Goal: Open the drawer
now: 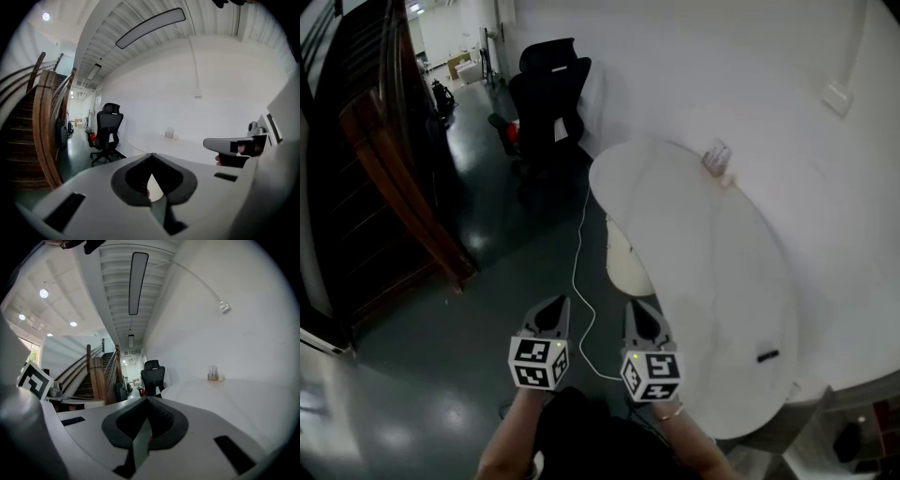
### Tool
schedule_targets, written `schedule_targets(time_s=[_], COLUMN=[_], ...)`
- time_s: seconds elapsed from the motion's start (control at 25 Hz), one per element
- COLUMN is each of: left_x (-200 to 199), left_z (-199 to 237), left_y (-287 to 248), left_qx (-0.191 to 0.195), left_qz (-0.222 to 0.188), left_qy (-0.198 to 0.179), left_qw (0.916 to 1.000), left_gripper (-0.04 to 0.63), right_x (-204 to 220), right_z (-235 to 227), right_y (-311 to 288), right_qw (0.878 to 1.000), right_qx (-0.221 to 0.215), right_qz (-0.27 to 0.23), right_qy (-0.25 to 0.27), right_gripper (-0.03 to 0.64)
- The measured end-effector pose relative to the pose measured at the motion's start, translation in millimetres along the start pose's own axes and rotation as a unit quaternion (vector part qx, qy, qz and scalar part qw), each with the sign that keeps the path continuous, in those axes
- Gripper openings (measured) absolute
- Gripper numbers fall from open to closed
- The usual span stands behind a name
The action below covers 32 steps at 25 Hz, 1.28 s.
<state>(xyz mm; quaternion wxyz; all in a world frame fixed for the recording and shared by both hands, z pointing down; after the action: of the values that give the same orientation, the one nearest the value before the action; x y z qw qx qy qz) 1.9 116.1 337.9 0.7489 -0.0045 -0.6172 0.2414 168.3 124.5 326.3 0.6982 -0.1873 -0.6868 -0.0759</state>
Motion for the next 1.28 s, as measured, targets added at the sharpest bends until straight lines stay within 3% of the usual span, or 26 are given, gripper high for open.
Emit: schedule_targets(time_s=[0.64, 1.08, 1.28], left_x=[-12, -38, -53], left_z=[47, 137, 174], left_y=[-50, -158, -205], left_qx=[-0.006, 0.052, 0.089], left_qz=[0.009, 0.056, 0.076], left_qy=[-0.002, 0.008, -0.015], left_qw=[0.9999, 0.9971, 0.993], left_gripper=[0.005, 0.005, 0.006], right_x=[4, -2, -4], right_z=[1, 8, 12], right_y=[-59, -190, -250], right_qw=[1.0, 0.996, 0.993], right_qx=[0.009, 0.067, 0.1], right_qz=[0.018, 0.046, 0.06], right_qy=[0.0, -0.02, -0.024], right_gripper=[0.003, 0.003, 0.003])
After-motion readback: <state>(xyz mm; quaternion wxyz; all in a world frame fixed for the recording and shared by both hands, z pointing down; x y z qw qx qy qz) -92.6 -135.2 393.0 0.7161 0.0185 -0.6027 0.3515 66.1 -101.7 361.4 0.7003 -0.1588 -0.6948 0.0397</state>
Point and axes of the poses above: the fingertips, and each gripper's own axes: y backward along the fingers, z to its left, x out of its underside, the point moved 3 cm from there along y, backward along the fingers, and after that the axes turned 9 degrees about y, right-handed, at the moved point
